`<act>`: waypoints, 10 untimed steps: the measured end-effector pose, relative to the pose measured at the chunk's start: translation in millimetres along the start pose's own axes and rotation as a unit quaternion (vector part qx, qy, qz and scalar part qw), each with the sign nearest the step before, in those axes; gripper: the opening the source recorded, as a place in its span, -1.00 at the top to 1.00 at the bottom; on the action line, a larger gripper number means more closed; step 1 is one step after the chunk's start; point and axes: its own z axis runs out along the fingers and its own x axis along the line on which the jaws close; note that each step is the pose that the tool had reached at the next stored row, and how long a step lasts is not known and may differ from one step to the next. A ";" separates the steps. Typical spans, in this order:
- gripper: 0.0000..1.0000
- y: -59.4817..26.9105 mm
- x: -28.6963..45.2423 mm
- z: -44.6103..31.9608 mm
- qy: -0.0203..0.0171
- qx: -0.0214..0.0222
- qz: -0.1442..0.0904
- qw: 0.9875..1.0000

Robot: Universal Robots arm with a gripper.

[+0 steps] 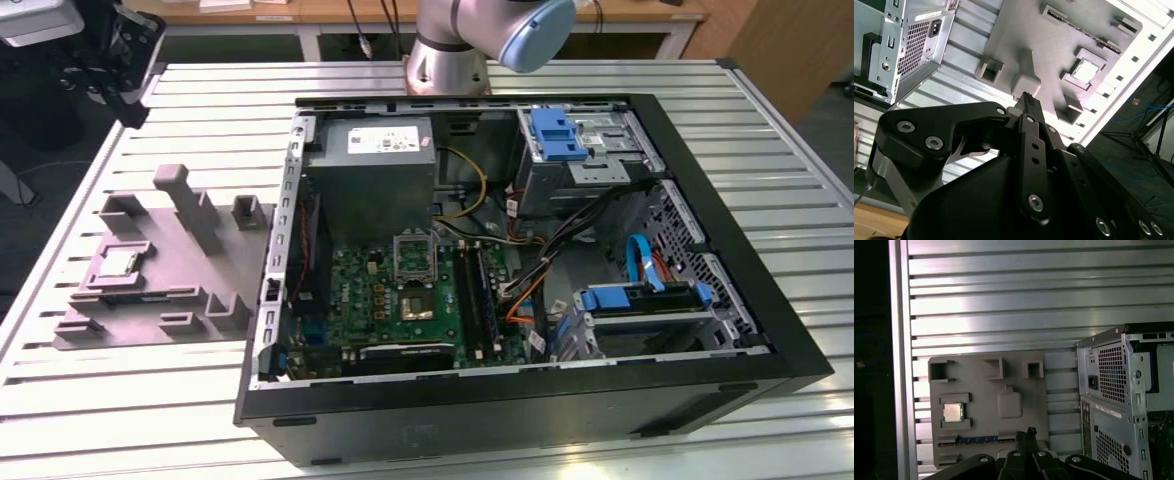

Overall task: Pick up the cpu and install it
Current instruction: 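Reach for the cpu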

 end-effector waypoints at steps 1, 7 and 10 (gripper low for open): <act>0.79 0.0 0.3 0.0 0.000 0.000 0.000 1.000; 0.79 -0.2 2.2 -0.1 0.000 0.000 0.000 1.000; 0.79 -0.2 3.2 0.0 0.000 0.000 0.000 1.000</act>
